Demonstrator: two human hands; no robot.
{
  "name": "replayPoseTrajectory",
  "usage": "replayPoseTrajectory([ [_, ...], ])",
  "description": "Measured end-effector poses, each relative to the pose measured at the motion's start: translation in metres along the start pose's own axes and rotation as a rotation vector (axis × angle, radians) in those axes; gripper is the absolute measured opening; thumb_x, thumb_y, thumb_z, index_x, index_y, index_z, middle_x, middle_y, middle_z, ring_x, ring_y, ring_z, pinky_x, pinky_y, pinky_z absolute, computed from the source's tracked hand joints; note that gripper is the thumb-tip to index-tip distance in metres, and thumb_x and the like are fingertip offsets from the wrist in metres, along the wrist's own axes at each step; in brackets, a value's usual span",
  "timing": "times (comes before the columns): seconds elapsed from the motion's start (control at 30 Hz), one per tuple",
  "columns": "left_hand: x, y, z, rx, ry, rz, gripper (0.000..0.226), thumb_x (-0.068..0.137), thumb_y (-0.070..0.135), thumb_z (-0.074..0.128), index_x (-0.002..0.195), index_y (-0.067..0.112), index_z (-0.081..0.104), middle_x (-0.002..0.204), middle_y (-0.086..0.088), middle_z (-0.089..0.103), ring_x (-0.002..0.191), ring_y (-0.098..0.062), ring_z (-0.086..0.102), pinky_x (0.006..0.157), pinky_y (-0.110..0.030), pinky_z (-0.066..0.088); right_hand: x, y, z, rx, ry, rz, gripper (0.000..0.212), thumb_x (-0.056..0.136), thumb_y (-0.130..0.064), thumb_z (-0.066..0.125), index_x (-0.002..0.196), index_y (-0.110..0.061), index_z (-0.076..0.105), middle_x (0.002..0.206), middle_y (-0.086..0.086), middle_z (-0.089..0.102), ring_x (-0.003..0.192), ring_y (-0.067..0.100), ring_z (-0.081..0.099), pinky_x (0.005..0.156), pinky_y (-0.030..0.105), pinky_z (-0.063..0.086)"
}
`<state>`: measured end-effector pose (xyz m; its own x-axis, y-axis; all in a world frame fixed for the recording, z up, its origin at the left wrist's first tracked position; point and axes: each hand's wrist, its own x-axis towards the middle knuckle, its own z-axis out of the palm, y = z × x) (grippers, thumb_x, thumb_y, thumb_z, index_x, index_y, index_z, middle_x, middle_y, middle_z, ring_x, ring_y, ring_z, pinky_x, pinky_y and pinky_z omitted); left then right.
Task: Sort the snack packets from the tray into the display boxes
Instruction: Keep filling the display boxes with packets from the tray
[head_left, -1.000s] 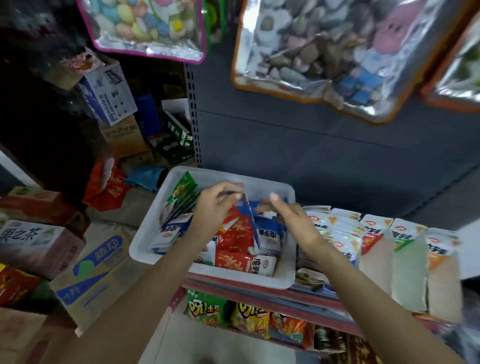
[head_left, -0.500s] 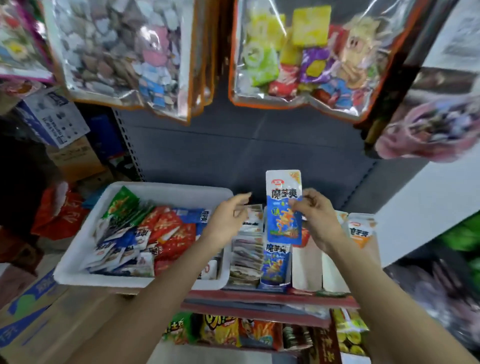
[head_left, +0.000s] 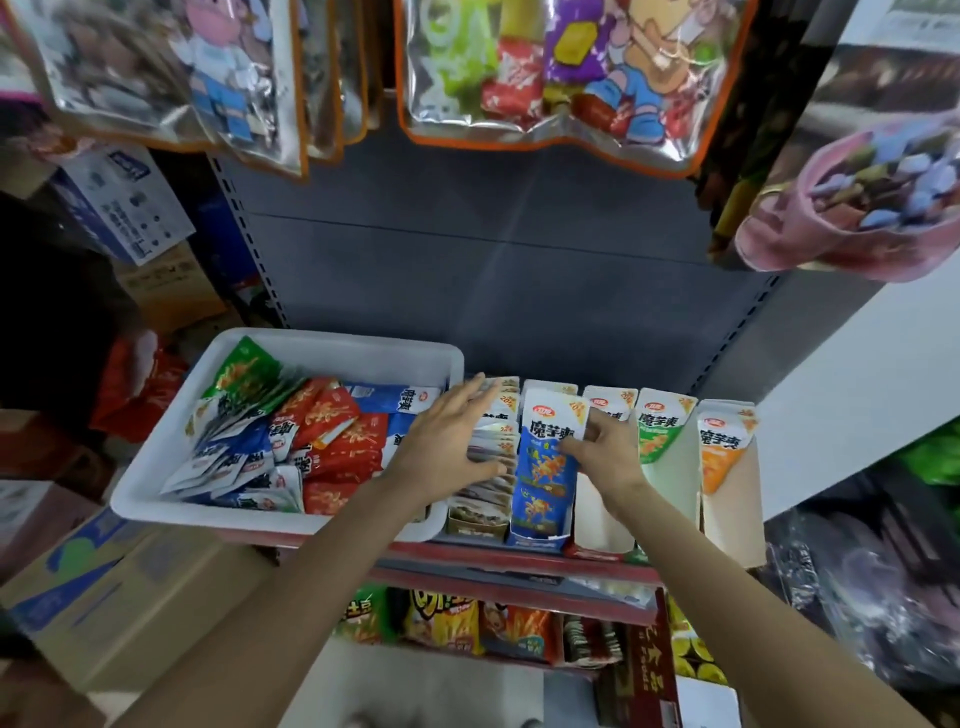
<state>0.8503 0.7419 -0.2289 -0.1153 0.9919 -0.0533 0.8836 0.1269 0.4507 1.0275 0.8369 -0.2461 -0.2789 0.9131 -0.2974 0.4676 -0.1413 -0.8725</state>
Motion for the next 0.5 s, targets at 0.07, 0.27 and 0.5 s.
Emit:
replayPoseTrajectory([
  [0.07, 0.000, 0.000, 0.000, -0.021, 0.004, -0.002, 0.096, 0.081, 0.043, 0.068, 0.150, 0.030, 0.004, 0.158, 0.009, 0.002, 0.145, -0.014, 0.006, 0.117, -0.043, 0.018, -0.007, 0.005, 0.003, -0.250, 0.032, -0.115, 0.023, 0.082, -0.003, 0.066, 0.096, -0.017, 0.054, 0.075, -0.011, 0.056, 0.074, 0.009, 0.055, 0.081, 0.017, 0.040],
  [0.27, -0.001, 0.001, 0.004, -0.070, 0.006, -0.007, 0.095, 0.081, 0.037, 0.070, 0.150, 0.030, 0.005, 0.158, 0.011, 0.001, 0.144, -0.013, 0.005, 0.117, -0.045, 0.019, -0.009, 0.013, 0.003, -0.786, 0.033, -0.384, 0.035, 0.084, -0.006, 0.061, 0.115, -0.023, 0.057, 0.117, -0.004, 0.055, 0.116, 0.016, 0.052, 0.109, 0.026, 0.013],
  [0.5, -0.011, -0.019, 0.002, -0.215, 0.170, -0.019, 0.068, 0.087, 0.025, 0.064, 0.146, 0.026, 0.030, 0.154, 0.004, 0.021, 0.141, -0.016, 0.022, 0.114, -0.038, 0.025, -0.020, -0.032, 0.019, -0.719, 0.078, -0.577, 0.029, 0.092, -0.015, 0.053, 0.120, -0.023, 0.058, 0.119, -0.005, 0.048, 0.115, 0.012, 0.046, 0.109, 0.013, 0.015],
])
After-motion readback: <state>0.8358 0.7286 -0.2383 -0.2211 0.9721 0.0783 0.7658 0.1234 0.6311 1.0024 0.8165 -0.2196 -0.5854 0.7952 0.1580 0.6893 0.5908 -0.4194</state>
